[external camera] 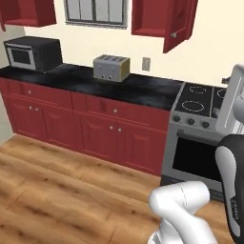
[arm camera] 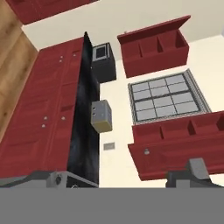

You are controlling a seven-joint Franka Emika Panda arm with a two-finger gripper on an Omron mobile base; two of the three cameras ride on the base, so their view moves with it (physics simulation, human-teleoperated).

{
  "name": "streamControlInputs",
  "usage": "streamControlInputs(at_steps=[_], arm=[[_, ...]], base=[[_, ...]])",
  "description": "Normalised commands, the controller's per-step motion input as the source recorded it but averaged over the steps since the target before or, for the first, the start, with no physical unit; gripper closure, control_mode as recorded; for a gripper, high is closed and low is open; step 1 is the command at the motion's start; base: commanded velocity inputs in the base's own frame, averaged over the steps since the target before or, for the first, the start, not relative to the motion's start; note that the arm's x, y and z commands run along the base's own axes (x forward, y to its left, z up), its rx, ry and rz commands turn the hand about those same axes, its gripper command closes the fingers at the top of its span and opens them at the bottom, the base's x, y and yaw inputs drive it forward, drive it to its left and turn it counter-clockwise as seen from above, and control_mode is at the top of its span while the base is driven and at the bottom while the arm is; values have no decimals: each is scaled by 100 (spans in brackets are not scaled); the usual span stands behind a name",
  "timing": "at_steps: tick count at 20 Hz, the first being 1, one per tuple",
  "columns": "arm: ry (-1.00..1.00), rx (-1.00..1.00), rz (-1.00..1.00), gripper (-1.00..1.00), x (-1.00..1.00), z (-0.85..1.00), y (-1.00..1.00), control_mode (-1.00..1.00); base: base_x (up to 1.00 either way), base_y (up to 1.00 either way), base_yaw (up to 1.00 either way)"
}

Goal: Close all open cabinet doors.

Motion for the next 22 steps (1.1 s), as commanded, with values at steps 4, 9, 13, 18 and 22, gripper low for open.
streamControlInputs(at_steps=[4, 9, 13, 18, 22], arm=[[0, 0, 0, -100, 0, 0, 0, 100], [0, 0, 0, -100, 0, 0, 0, 100], [0, 0, 0, -100, 0, 0, 0, 100], [0, 0, 0, -100, 0, 0, 0, 100], [0, 0, 0, -100, 0, 0, 0, 100]], base=[[21, 99, -45], [19, 100, -50], [30, 100, -52], [32, 100, -52], [13, 100, -47]])
